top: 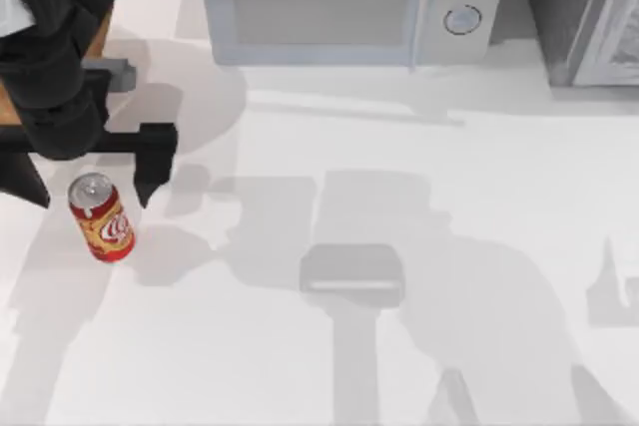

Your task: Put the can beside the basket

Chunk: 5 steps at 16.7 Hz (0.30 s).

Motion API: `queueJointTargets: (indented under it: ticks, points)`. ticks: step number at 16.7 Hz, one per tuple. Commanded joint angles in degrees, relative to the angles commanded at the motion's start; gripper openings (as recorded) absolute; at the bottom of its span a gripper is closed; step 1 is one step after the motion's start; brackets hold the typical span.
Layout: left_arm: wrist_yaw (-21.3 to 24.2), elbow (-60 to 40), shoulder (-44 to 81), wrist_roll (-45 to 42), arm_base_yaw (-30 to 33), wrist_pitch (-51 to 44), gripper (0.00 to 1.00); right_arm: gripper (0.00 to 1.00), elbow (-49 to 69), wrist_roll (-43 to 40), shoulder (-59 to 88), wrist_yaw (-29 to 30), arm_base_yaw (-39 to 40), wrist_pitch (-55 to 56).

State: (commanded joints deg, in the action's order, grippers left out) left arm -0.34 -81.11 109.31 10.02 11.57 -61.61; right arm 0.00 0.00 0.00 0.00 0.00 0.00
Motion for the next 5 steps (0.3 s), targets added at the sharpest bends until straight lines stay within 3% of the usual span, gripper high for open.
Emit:
queueJointTargets:
  ticks: [5]
  points:
    - [0.00,-3.78,-1.46,0.05,0.01,-5.25,1.00,1.00,0.00,0.00,0.00,0.00,0.00,0.00]
